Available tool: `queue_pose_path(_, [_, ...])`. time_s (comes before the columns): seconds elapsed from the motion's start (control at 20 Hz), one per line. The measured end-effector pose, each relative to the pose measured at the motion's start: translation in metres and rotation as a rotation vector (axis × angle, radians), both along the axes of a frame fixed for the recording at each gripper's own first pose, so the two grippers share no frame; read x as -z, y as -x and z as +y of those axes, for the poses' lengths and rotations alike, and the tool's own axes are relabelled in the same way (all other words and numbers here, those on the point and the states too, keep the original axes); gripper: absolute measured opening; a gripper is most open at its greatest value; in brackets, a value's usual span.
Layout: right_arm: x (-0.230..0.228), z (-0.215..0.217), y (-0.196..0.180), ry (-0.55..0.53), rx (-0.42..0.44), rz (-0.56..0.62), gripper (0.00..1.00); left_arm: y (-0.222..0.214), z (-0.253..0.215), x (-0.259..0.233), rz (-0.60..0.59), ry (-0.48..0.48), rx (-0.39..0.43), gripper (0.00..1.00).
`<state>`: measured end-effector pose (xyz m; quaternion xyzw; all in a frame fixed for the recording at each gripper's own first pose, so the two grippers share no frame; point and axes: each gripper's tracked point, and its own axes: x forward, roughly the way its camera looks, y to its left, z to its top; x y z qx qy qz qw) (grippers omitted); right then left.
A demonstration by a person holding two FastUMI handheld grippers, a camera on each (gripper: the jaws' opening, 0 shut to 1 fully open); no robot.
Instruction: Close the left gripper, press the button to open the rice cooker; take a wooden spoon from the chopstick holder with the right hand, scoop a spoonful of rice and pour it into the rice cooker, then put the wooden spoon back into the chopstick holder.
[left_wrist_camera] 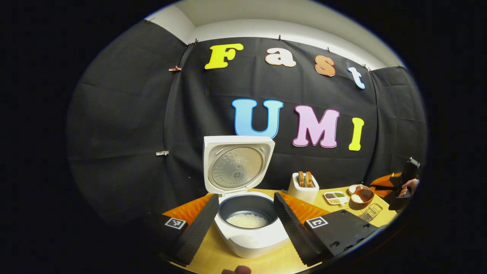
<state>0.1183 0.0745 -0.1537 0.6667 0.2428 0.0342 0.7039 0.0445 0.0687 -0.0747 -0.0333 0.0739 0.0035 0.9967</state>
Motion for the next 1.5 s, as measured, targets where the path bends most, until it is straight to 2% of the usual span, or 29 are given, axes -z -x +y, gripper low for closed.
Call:
queue_pose_path(0.4, [-0.101,0.113,-0.035,0.008,-0.077,-0.154,0.09,0.017,0.019,0.007,0.003,0.01,-0.042,0.99])
queue_pose_path(0.6, [-0.123,0.18,-0.056,0.159,-0.136,-0.243,0.09,0.026,0.027,0.013,0.011,-0.014,-0.05,0.98])
queue_pose_path(0.75, [-0.11,0.226,-0.07,0.333,-0.191,-0.281,0.08,0.029,0.03,0.016,0.012,-0.012,-0.038,0.99])
queue_pose_path(1.0, [-0.072,0.291,-0.079,0.482,-0.302,-0.3,0.08,0.031,0.04,0.031,0.041,0.029,-0.047,0.99])
queue_pose_path(1.5, [-0.059,0.353,-0.071,0.857,-0.496,-0.562,0.08,0.032,0.067,0.049,0.074,0.072,-0.084,0.99])
